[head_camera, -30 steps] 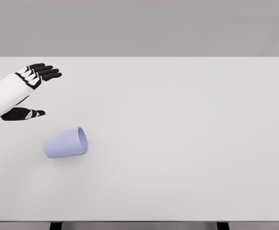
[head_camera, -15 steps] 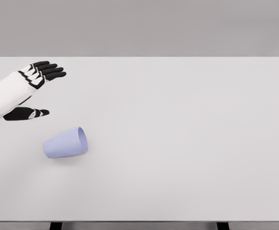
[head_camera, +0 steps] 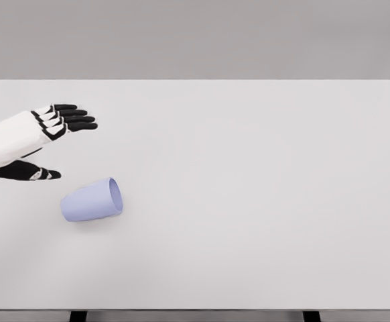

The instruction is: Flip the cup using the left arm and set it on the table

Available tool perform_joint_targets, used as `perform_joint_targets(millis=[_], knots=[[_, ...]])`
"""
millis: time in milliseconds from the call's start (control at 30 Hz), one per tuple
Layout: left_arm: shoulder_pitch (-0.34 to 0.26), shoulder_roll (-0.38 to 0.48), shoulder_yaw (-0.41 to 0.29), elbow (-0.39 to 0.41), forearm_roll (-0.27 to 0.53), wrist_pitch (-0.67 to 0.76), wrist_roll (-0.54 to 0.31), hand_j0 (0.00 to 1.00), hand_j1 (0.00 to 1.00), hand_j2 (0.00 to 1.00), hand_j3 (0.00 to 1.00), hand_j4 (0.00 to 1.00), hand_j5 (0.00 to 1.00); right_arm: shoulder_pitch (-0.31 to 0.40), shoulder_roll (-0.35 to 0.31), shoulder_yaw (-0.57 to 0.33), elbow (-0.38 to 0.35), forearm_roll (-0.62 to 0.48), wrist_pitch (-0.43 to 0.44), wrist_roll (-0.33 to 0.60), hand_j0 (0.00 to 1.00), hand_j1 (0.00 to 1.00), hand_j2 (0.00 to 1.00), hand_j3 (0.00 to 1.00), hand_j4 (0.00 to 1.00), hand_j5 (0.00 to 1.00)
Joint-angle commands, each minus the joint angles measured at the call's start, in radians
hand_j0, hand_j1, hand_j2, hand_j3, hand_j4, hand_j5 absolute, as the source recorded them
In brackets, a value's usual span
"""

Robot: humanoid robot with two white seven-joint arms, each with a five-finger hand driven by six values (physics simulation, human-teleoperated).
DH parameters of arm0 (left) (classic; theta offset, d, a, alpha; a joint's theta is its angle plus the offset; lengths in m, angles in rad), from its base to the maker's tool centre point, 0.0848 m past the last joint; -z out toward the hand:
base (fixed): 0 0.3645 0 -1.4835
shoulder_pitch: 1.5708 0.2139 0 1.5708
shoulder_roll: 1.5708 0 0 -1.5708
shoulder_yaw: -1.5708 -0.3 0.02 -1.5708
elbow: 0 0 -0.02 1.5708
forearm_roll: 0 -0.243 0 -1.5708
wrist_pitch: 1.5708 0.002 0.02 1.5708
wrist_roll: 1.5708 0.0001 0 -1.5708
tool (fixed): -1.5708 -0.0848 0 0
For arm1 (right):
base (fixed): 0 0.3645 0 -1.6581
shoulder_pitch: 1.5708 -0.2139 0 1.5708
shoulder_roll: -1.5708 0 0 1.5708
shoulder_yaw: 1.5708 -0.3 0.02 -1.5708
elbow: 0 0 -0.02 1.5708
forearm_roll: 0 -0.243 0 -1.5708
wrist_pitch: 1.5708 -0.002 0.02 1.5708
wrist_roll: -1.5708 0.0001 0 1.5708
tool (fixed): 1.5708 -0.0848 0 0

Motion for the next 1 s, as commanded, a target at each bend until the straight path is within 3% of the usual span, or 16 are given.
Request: perform_joint_targets(millis=[0,133,300,633,967], knots=[[0.0,0.078,-0.06,0.0,0.117,0.001,0.001,1.0,1.0,1.0,1.0,1.0,1.0,0.0,0.0,0.0,0.0,-0.001,0.0,0.0,1.0,1.0,1.0,1.0,1.0,1.0],[0.0,0.147,-0.111,-0.002,0.268,0.001,0.002,1.0,1.0,1.0,1.0,1.0,1.0,0.0,0.0,0.0,0.0,-0.001,0.0,0.0,1.0,1.0,1.0,1.0,1.0,1.0],[0.0,0.178,-0.161,-0.002,0.352,0.001,0.004,1.0,1.0,1.0,1.0,1.0,1.0,0.0,0.0,0.0,0.0,-0.001,0.0,0.0,1.0,1.0,1.0,1.0,1.0,1.0],[-0.002,0.146,-0.269,-0.003,0.358,0.035,-0.006,1.0,1.0,1.0,1.0,1.0,1.0,0.0,0.0,0.0,0.0,-0.001,0.0,0.0,1.0,1.0,1.0,1.0,1.0,1.0],[-0.002,0.052,-0.287,-0.003,0.36,0.144,-0.006,1.0,1.0,1.0,1.0,1.0,1.0,0.0,0.0,0.0,0.0,-0.001,0.0,0.0,1.0,1.0,1.0,1.0,1.0,1.0]])
